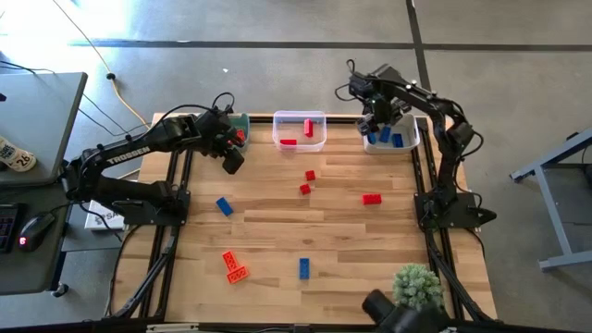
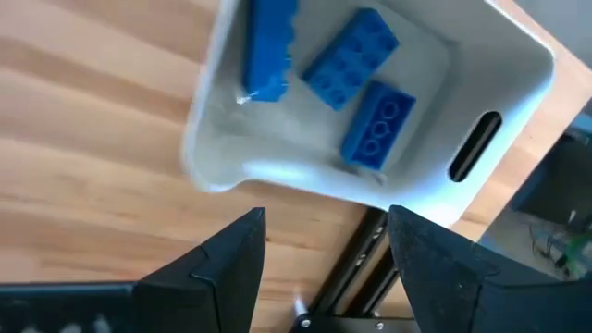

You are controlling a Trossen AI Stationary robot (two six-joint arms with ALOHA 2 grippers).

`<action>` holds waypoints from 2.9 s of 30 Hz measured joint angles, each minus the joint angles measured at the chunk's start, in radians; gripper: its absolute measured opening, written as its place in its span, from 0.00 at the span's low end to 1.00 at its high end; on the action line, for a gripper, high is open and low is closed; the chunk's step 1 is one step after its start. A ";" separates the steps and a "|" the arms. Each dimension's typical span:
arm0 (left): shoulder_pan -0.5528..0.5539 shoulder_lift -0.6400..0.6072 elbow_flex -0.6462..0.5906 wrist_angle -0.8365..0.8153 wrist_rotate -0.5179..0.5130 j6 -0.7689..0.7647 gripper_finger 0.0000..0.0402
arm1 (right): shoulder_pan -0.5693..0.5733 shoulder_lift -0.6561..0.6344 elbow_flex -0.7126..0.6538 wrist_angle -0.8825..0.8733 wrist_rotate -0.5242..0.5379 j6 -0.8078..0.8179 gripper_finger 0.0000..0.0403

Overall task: Sort & place blocks by color
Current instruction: Put the red game piece into the transparent bin

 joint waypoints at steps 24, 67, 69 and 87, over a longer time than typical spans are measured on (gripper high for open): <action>-0.105 0.001 0.000 0.000 0.119 -0.012 0.62 | 0.507 -0.142 0.000 0.097 -0.113 -0.099 0.54; -0.261 0.001 0.000 0.006 0.021 -0.210 0.62 | 0.668 -0.140 -0.662 0.458 -0.230 -0.541 0.54; -0.261 0.001 0.000 0.006 0.021 -0.211 0.62 | 0.678 -0.140 -0.681 0.499 -0.202 -0.518 0.54; -0.261 0.001 0.000 0.025 -0.064 -0.213 0.62 | 0.705 -0.138 -0.655 0.646 -0.244 -0.329 0.28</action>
